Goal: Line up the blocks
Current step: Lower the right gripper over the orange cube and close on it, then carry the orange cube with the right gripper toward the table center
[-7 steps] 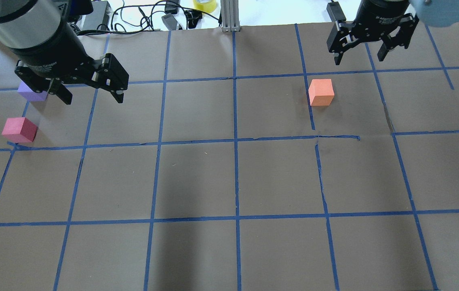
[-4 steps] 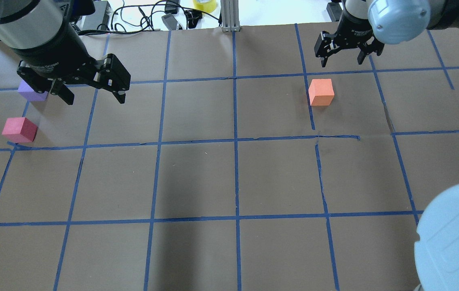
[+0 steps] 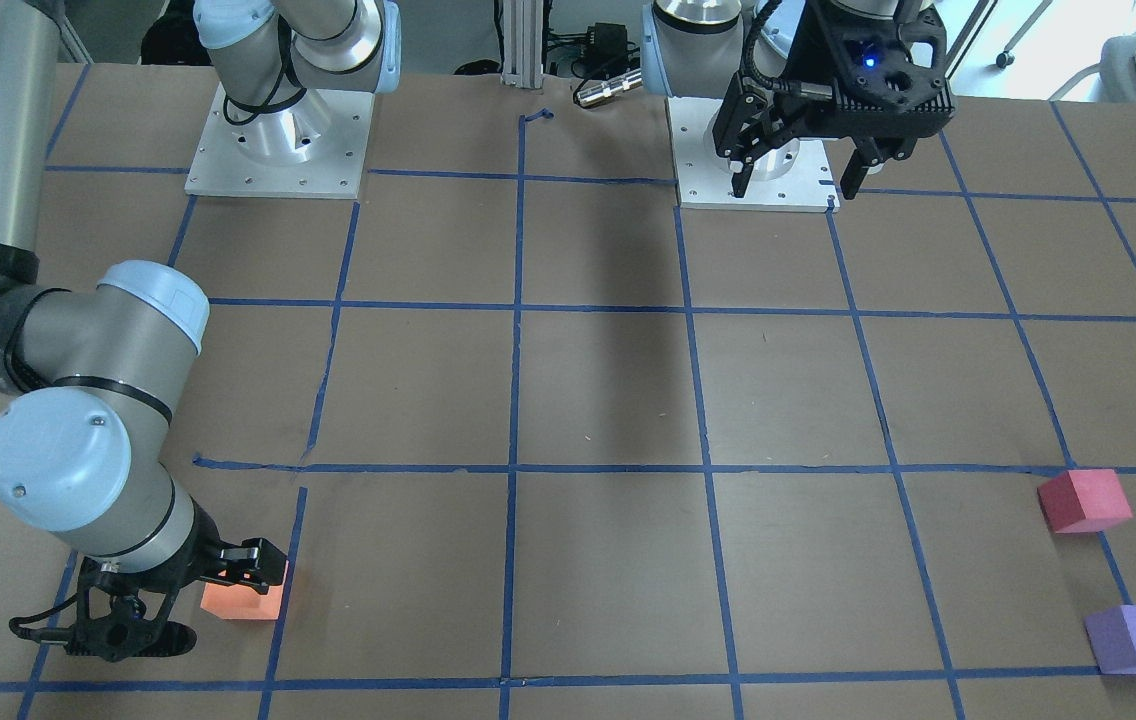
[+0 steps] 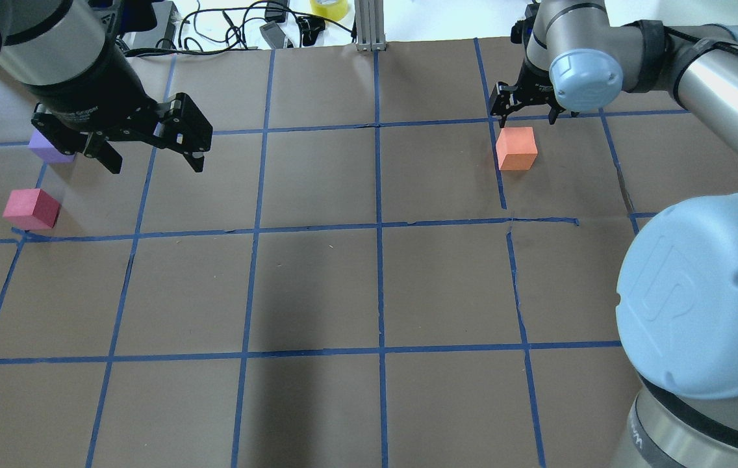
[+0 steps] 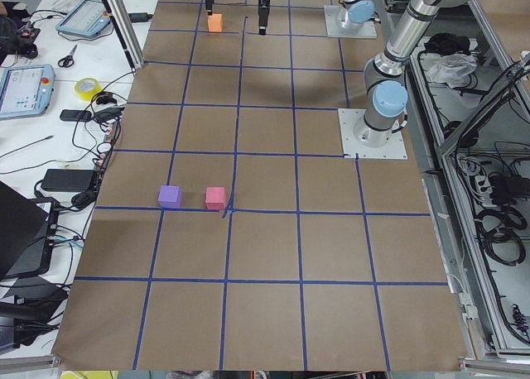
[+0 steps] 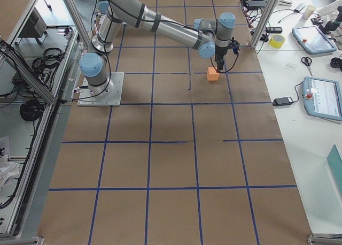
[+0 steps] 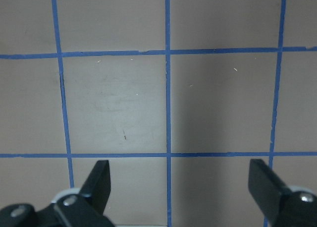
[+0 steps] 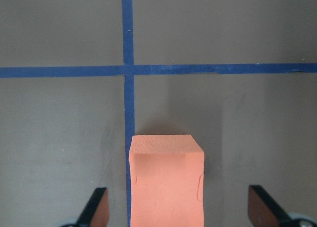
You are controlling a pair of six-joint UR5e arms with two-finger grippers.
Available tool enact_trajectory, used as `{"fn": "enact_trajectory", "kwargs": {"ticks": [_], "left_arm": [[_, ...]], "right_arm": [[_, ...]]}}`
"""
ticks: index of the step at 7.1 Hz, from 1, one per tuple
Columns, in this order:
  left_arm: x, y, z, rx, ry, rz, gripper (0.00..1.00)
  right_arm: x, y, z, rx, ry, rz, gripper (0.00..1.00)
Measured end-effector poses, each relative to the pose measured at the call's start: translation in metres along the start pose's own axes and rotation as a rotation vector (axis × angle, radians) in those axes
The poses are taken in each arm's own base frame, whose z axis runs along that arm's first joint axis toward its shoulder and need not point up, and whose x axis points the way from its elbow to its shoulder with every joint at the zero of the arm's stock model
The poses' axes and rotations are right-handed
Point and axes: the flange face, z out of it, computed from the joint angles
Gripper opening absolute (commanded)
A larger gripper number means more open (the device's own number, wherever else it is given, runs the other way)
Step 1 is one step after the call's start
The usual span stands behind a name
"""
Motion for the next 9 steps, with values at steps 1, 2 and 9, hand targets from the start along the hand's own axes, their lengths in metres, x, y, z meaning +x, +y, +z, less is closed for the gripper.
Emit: {"fn": "enact_trajectory", "kwargs": {"ticks": [1, 2, 9], "left_arm": [[0.000, 0.001, 0.001, -0.002, -0.001, 0.001, 1.00], [0.000, 0.001, 0.002, -0.003, -0.001, 0.000, 1.00], [0.000, 0.002, 0.001, -0.001, 0.000, -0.001, 1.00]], "right_arm": [[-0.001, -0.001, 0.014, -0.010, -0.001, 0.000, 1.00], [-0.001, 0.001, 0.026, -0.026, -0.002, 0.000, 0.86], [-0.052, 0.016, -0.012, 0.025, -0.003, 0.028, 0.03]]}}
